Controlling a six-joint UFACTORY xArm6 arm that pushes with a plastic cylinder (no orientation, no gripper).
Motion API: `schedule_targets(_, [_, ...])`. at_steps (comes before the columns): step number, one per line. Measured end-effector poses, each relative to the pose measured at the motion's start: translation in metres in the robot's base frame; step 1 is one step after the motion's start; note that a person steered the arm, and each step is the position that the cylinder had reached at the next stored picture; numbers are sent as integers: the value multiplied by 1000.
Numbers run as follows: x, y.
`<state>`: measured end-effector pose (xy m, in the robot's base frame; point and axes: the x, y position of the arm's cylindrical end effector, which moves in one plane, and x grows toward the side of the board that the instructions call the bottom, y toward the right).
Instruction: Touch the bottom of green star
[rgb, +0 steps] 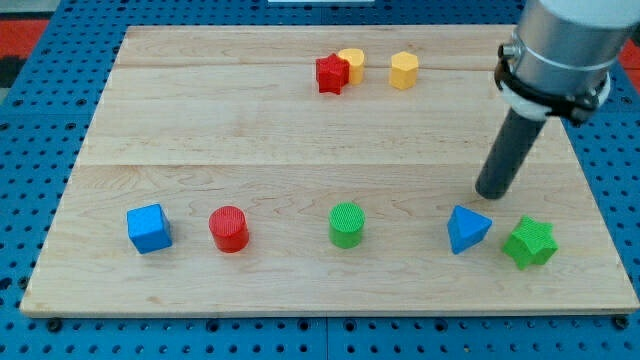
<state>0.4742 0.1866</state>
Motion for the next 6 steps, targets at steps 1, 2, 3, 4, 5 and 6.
schedule_targets(1, [28,74])
schedule_targets(2, [116,109])
schedule_targets(3, [142,64])
schedule_targets(4, [136,35])
schedule_targets(5, [127,30])
schedule_targets(6, [114,23])
